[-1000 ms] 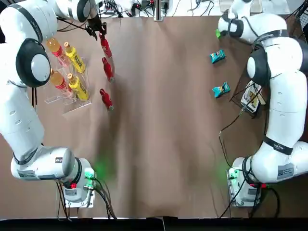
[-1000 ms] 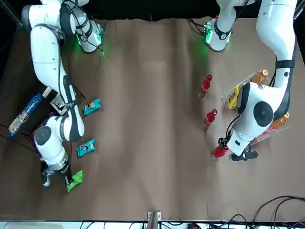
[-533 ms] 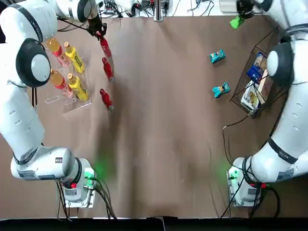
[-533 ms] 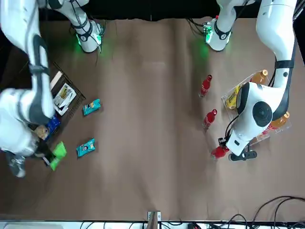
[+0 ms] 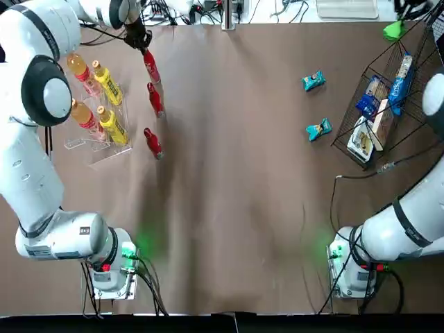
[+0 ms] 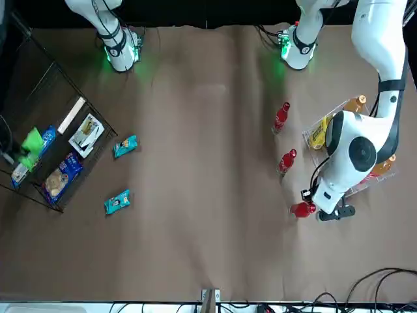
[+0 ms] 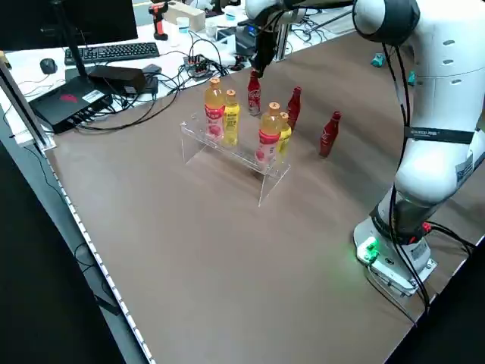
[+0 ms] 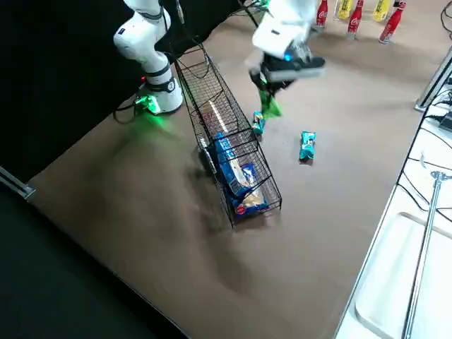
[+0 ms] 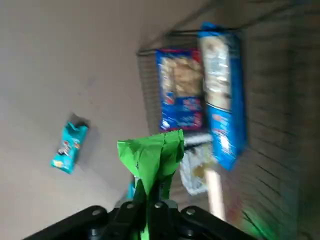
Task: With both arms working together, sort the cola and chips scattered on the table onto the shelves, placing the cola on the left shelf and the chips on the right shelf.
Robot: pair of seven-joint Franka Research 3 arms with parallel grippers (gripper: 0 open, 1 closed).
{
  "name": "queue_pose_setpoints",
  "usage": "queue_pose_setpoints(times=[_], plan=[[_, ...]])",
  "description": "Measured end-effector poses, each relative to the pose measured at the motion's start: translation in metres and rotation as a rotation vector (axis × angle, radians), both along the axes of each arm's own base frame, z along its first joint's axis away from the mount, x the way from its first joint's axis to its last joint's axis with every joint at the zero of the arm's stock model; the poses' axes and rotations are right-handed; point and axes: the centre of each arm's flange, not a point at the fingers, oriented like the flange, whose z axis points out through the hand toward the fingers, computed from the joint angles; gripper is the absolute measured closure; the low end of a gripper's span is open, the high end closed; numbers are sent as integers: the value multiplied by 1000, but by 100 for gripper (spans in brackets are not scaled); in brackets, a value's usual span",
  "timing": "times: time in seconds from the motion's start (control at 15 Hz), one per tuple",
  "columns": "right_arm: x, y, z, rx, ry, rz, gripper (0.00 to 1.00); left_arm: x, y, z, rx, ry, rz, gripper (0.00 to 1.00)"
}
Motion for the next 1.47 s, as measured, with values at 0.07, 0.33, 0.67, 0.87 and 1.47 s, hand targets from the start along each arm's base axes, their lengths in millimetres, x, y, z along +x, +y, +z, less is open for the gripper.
queue_pose_setpoints(times=[0.07,0.33,0.67,0.87,1.47], plan=[[-10,-2,16,-12,1,1,96,-3,4,11,11,17,6,91],[-35,-2,49,-107,36,30,96,-19,16,67,43,33,23,95],[-50,-27,57,-205,117,141,96,-22,14,61,48,52,15,81],[-56,-53,58,-235,125,137,96,-14,3,34,33,50,-3,55],[-33,-65,30,-277,88,156,96,8,-3,-12,-11,-10,-11,9]])
